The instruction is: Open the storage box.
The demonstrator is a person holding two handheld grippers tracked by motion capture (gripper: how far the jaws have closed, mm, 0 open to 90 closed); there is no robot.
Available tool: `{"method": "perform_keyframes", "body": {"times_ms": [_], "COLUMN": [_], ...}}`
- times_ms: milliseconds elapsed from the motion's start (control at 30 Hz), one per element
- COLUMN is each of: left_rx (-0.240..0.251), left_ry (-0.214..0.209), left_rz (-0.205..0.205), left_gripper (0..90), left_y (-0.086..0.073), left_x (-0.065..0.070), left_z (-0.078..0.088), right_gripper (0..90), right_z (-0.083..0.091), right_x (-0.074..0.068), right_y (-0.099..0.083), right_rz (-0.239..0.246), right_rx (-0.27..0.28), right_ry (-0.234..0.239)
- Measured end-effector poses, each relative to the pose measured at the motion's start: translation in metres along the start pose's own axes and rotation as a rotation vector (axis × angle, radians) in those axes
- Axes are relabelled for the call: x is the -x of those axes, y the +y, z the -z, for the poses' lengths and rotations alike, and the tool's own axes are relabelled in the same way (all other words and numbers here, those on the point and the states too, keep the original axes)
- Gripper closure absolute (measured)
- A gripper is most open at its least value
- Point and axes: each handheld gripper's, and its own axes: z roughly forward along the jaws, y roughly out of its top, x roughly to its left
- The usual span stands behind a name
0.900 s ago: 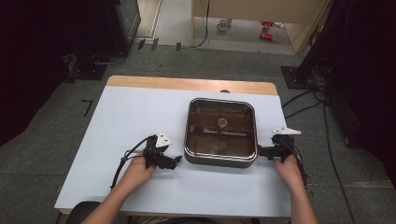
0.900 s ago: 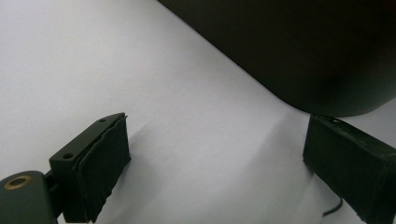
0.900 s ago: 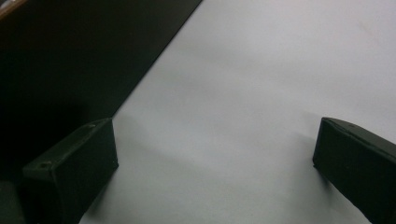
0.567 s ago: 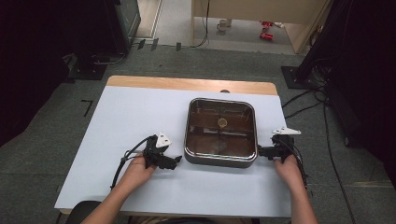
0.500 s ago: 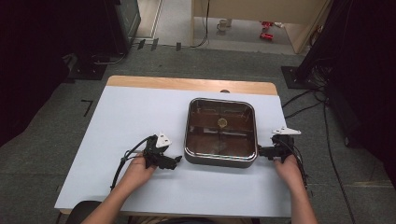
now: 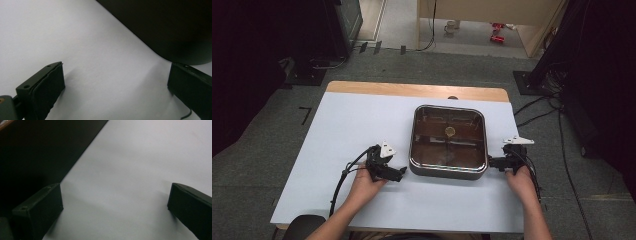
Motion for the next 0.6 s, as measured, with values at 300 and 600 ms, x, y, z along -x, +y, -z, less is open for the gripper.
{"method": "perform_keyframes", "body": {"times_ms": [300, 600], "left_rx": [-0.020, -0.101], "left_ry": [-0.004, -0.023], "left_rz": [0.003, -0.022], "left_gripper": [0.4, 3.3], "left_y": [0.003, 0.012], "left_x": [-0.001, -0.005], "left_z": [-0.001, 0.000], "right_gripper": [0.0, 0.0], "right_z": [0.000, 0.000], "right_x": [0.000, 0.000], "right_y": [0.000, 0.000], "right_rz": [0.000, 0.001], "right_rx": [0.000, 0.000], "right_ry": [0.000, 0.000]}}
